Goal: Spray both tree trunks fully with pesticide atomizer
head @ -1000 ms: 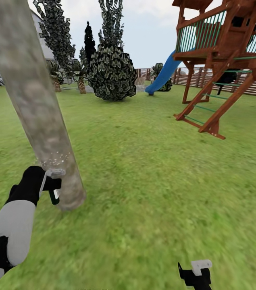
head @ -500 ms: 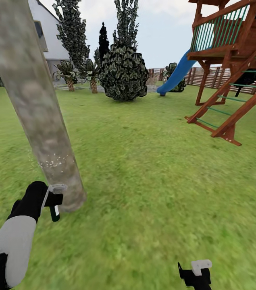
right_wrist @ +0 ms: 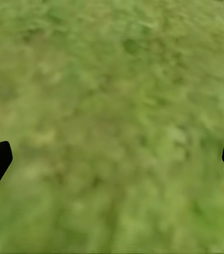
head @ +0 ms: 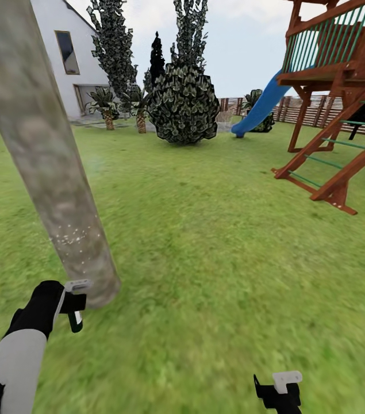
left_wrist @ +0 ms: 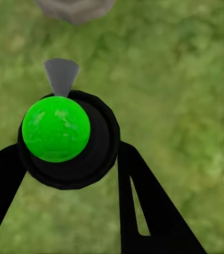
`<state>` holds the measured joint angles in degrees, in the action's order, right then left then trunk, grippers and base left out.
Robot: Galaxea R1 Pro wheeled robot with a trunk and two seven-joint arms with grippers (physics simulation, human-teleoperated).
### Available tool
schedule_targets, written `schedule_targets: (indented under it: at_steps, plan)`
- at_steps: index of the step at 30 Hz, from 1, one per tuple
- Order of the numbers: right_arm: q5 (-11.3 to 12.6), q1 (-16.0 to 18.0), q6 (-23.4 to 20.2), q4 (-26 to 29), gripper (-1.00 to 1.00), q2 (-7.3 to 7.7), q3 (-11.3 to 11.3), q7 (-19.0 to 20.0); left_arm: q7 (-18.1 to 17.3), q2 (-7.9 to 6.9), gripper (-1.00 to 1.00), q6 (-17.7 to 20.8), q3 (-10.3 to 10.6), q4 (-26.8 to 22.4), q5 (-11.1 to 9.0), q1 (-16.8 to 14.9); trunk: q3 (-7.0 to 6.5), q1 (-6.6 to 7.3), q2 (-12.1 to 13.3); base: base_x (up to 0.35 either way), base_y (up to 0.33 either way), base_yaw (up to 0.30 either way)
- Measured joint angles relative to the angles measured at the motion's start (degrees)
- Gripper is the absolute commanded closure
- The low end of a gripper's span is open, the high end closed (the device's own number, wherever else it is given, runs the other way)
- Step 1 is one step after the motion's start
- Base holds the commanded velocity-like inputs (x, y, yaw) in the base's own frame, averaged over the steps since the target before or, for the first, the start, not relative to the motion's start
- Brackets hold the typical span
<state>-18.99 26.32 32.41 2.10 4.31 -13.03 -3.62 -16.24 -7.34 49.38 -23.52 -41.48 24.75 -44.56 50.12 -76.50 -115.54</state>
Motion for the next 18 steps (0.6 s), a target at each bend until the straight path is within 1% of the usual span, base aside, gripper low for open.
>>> schedule_targets:
  at_steps: [3, 5, 9, 13, 18]
  plan:
    - [-0.01, 0.00, 0.01, 0.00, -1.00, 0.00, 0.00, 0.02, 0.00, 0.03, 1.00, 0.04, -0.06, -0.25, 0.06, 0.04, 0.00, 0.01, 0.00, 0.322, 0.000, 0.012]
    - [0.01, 0.00, 0.03, 0.02, -1.00, 0.00, 0.00, 0.02, 0.14, -0.06, 1.00, 0.06, -0.05, -0.30, 0.10, 0.05, 0.00, -0.01, 0.00, 0.114, 0.000, 0.199]
    - [-0.06, 0.01, -0.03, 0.00, -1.00, 0.00, -0.01, 0.03, 0.45, -0.61, 1.00, 0.04, 0.00, -0.22, 0.42, 0.12, 0.00, -0.02, 0.00, 0.018, 0.000, 0.265]
    - [-0.08, 0.01, -0.05, -0.01, -1.00, 0.00, -0.01, 0.03, 0.08, -0.15, 1.00, 0.00, 0.05, 0.26, -0.04, 0.39, 0.00, -0.03, 0.00, 0.001, 0.000, 0.277]
    - [-0.10, 0.01, -0.05, -0.01, -1.00, -0.08, 0.01, 0.03, -0.15, -0.09, 1.00, 0.06, -0.10, -0.16, -0.03, 0.40, 0.00, -0.02, 0.00, 0.000, 0.000, 0.277]
